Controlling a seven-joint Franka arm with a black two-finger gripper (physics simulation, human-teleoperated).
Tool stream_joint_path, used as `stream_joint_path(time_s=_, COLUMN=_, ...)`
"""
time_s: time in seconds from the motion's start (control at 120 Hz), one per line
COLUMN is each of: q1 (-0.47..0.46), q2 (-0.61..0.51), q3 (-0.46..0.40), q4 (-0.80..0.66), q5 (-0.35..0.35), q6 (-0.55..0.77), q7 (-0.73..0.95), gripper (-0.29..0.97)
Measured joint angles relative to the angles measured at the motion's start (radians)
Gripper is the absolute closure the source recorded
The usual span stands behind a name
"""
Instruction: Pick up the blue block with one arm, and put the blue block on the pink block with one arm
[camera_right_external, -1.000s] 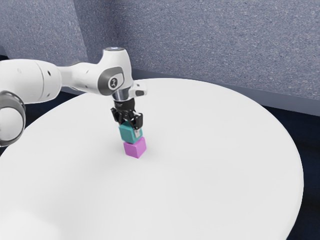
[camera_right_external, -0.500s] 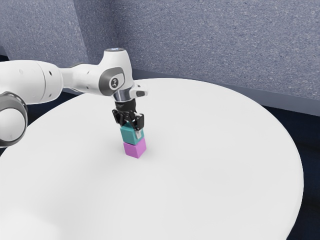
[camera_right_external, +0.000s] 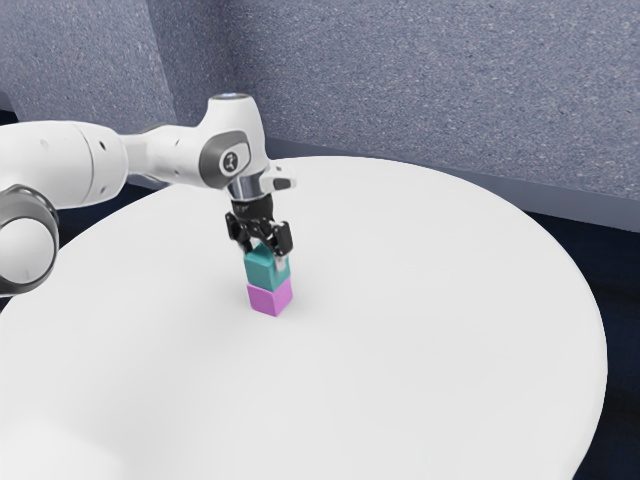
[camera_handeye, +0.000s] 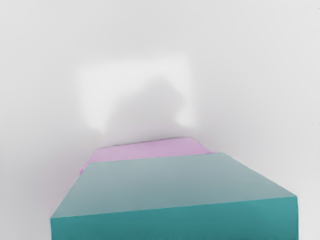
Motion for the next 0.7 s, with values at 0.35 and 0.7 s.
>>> stream_joint_path(time_s=0.35, q1=0.0, q2=-0.107, q3=-0.001, q4=0.042, q5=0.002, q6=-0.106, q7=0.004, gripper=0.01)
stream_joint_path(time_s=0.7, q1=0.001, q2=-0.184, q3=-0.024, q4=0.067, q5=0.016, q6=-0.206, q7=-0.04, gripper=0.0)
